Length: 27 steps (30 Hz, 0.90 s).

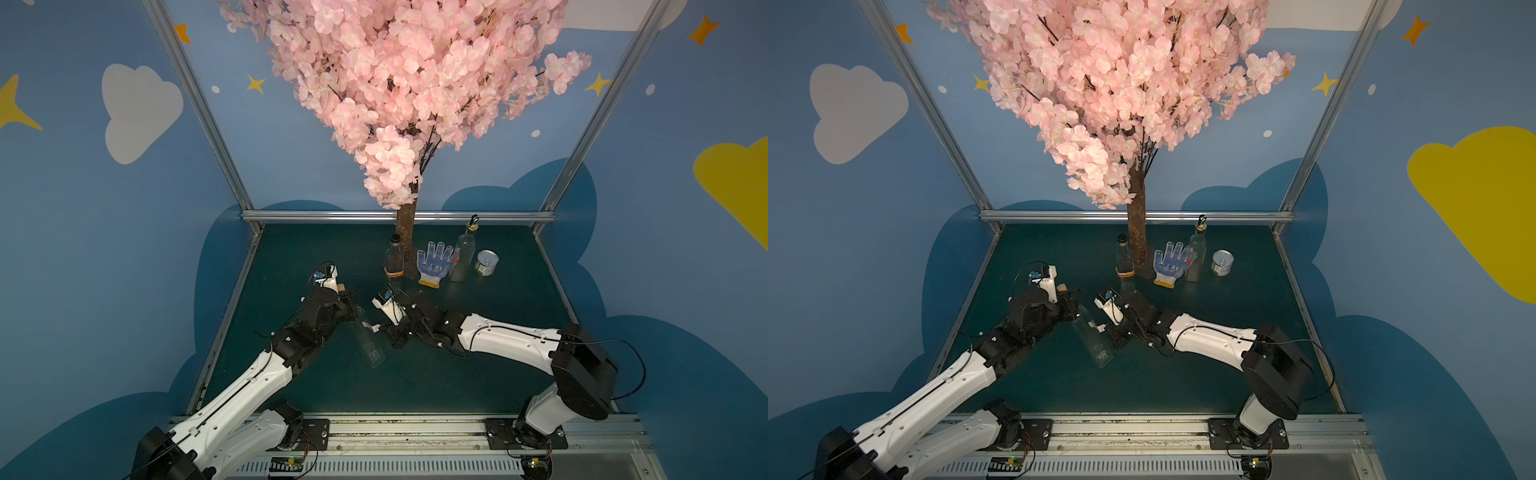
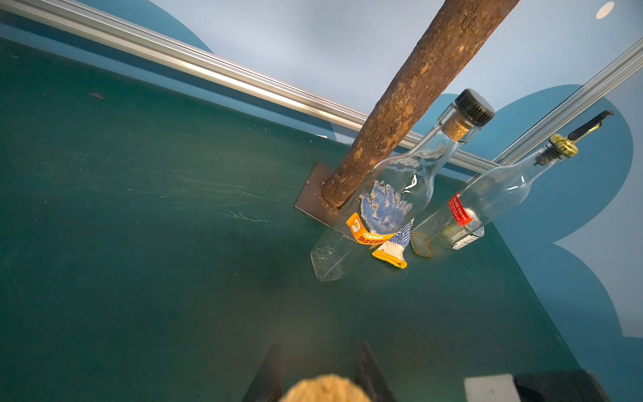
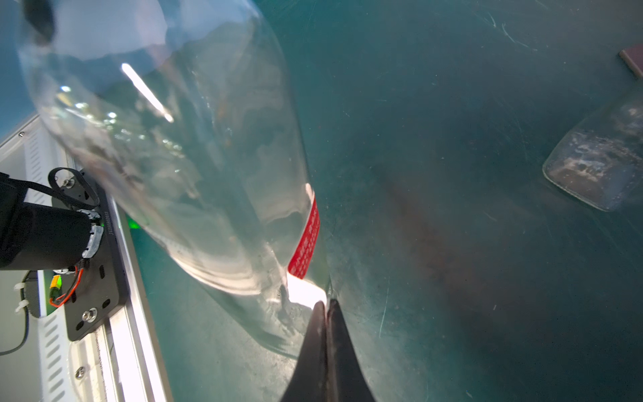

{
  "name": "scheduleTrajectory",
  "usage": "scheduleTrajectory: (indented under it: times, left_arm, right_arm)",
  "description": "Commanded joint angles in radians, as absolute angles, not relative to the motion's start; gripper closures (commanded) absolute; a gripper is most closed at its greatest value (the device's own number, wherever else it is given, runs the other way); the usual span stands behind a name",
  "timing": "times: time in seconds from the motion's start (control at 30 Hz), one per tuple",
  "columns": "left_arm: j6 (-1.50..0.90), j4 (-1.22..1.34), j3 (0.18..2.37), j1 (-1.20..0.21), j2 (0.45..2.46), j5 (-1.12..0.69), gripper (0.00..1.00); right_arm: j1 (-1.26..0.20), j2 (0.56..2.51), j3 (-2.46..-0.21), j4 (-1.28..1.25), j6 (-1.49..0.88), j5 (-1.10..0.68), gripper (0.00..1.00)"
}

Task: Remove the label from the bottle
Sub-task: Tear open the label from the bottle.

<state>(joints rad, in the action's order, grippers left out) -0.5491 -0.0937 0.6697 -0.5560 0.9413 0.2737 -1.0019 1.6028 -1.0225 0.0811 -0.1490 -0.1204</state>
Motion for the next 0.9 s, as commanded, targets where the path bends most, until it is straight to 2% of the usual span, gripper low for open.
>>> scheduleTrajectory:
  times: [0.0, 0.87]
  left_arm:
    - [-0.493, -0.157, 0.65, -0.554, 0.948, 0.243, 0.98]
    - [-0.407, -0.062, 0.59, -0.554, 0.89, 0.163, 0.98]
  right_arm:
    - [-0.99, 1.573, -1.023, 0.112, -0.133, -0.097, 1.0]
    - [-0.992, 1.587, -1.051, 0.141, -0.105, -0.052, 1.0]
